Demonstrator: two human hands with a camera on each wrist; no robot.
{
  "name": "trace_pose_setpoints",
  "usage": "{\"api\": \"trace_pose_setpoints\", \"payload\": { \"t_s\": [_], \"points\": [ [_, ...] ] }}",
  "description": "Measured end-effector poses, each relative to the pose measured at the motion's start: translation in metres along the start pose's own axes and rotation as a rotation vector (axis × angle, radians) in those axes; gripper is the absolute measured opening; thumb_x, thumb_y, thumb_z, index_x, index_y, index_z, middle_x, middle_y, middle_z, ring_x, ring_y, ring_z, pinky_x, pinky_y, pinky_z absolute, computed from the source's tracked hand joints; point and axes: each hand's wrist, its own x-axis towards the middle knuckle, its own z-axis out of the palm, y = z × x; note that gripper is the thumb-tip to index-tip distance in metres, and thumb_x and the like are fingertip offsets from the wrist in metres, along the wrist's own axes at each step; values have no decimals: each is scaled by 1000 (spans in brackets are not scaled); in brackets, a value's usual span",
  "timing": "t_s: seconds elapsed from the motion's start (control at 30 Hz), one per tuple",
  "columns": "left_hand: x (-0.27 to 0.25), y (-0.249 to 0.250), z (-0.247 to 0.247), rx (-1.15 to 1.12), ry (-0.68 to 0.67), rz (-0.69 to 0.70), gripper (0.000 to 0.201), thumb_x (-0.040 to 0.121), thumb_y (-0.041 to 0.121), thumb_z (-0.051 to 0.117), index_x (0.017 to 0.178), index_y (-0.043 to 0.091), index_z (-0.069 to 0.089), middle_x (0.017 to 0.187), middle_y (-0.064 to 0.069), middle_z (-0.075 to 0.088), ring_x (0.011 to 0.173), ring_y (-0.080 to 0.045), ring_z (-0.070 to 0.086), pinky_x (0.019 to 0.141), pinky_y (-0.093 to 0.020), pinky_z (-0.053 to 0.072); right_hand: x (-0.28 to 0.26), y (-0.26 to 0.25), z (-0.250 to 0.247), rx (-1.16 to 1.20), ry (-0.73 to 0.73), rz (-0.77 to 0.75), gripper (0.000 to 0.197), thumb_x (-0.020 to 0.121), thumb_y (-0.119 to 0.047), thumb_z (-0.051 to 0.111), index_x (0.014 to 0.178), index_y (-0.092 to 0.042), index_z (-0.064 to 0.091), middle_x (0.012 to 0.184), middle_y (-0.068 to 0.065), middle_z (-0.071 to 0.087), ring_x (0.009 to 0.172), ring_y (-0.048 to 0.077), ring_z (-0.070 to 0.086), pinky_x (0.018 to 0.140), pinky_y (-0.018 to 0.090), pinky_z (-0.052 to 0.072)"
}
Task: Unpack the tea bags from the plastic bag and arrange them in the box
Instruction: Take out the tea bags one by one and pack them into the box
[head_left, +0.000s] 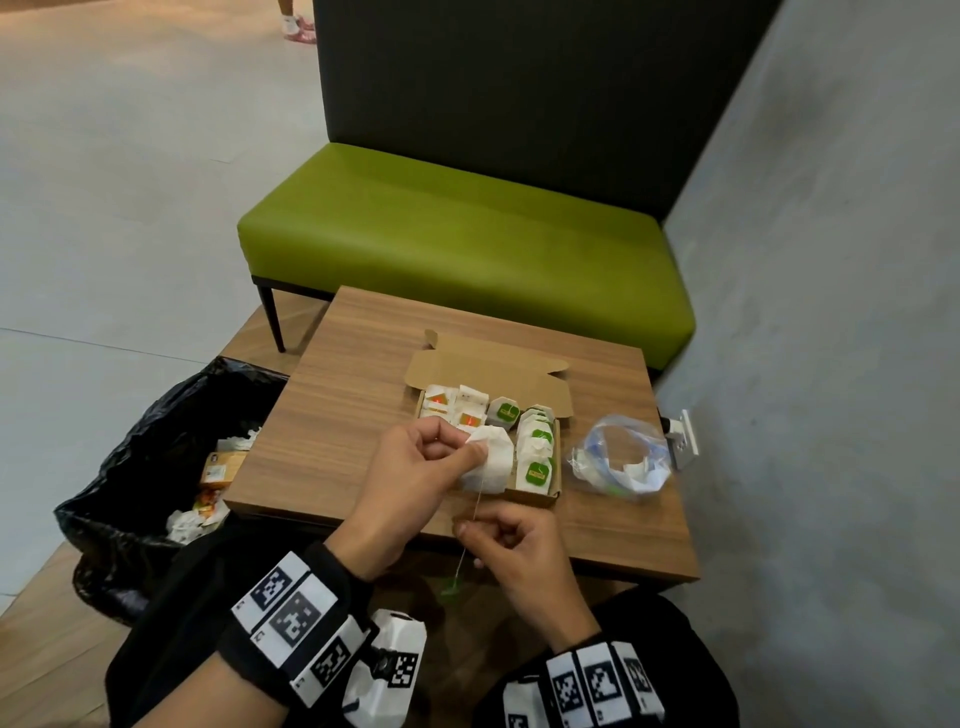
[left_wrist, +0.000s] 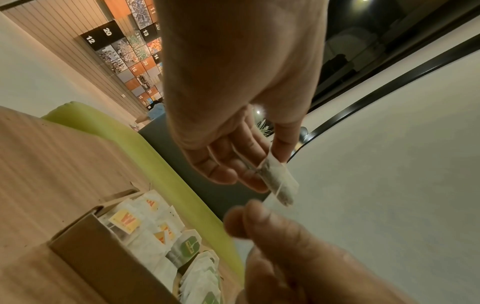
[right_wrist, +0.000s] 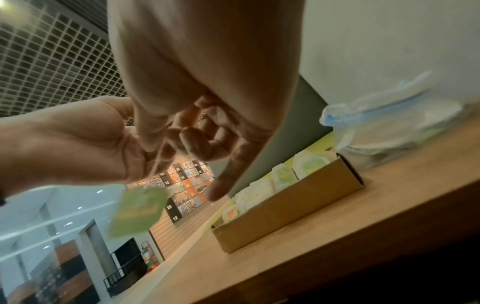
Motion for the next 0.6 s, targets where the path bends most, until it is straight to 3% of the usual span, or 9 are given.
{"api": "trace_pose_setpoints", "payload": {
  "t_s": [0.07, 0.2, 0.33, 0.47, 0.53, 0.6],
  "points": [
    [1, 0, -1, -7, 7, 3, 11, 84, 8, 74, 82, 0, 68, 54, 0, 60, 53, -5, 54, 58, -15, 47, -3, 3, 3, 6, 0, 21, 5, 86, -18, 75, 85, -21, 78, 67, -1, 66, 64, 10, 58, 63, 30, 51],
    [1, -2, -3, -35, 1, 0, 11, 84, 7, 73, 83, -2, 66, 51, 2, 59, 50, -3, 54, 56, -14, 45, -7, 9, 7, -12, -20, 86, 9, 86, -16, 75, 79, -22, 76, 65, -4, 68, 62, 8, 59, 61, 24, 49],
    [-2, 1, -3, -80, -15, -19, 9, 84, 4, 72, 81, -1, 65, 55, -5, 60, 47, -4, 54, 50, -12, 43, -9, 17, 0, -1, 16, 177, 5, 88, -19, 74, 83, -19, 75, 67, 1, 69, 56, 10, 58, 53, 21, 46],
    [-5, -4, -2, -65, -94, -82, 11, 84, 6, 73, 81, -2, 66, 60, -12, 57, 50, -10, 50, 50, -19, 41, -7, 15, -8, 65, 59, 179, 13, 93, -13, 65, 94, -21, 76, 78, 10, 74, 60, 18, 63, 66, 33, 55],
    [-7, -9, 0, -32, -162, -133, 15, 84, 8, 74, 85, -5, 66, 65, -16, 57, 57, -16, 49, 52, -21, 42, -3, 9, -14, 162, 77, 159, 26, 100, -8, 51, 103, -18, 75, 85, 9, 76, 72, 25, 69, 75, 40, 58],
    [-11, -12, 2, -11, -210, -171, 11, 84, 10, 75, 83, 1, 68, 67, -14, 62, 61, -18, 52, 55, -23, 45, 2, 0, -21, 294, 114, 180, 32, 103, -9, 42, 110, -8, 73, 100, 12, 77, 92, 28, 73, 83, 44, 57]
  ]
}}
